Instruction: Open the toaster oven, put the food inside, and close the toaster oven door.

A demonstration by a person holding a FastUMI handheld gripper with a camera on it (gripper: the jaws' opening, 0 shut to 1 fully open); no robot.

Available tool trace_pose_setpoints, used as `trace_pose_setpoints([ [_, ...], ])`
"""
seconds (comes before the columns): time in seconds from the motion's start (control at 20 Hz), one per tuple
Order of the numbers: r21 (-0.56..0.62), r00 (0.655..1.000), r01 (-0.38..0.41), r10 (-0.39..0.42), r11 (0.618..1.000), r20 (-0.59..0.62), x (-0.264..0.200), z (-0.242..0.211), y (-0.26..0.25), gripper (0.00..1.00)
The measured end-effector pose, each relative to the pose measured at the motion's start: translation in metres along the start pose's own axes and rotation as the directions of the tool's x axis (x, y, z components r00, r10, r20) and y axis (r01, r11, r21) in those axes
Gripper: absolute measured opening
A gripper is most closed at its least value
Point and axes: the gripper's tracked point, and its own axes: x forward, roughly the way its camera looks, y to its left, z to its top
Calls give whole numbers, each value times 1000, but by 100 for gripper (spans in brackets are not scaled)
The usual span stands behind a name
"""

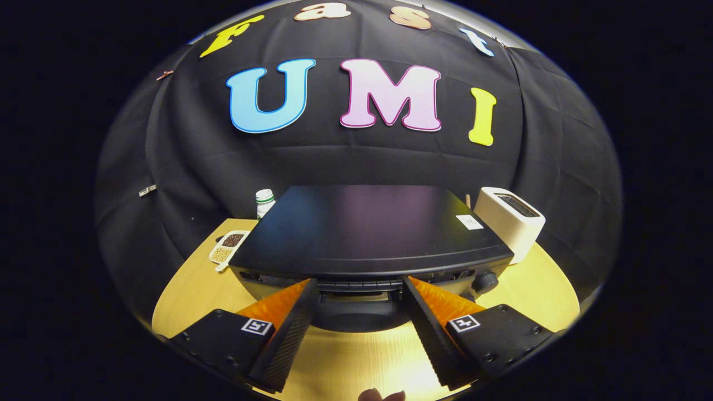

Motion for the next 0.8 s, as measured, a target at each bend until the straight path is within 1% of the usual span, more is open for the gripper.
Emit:
trace_pose_setpoints([
  [0.35, 26, 999, 3, -2, 1000, -54, -40, -54, 0, 98],
  [0.55, 4, 994, -2, 3, 1000, -109, -53, -92, 1, 98],
  [0.8, -46, 980, -3, -6, 999, -200, -55, -135, -4, 100],
])
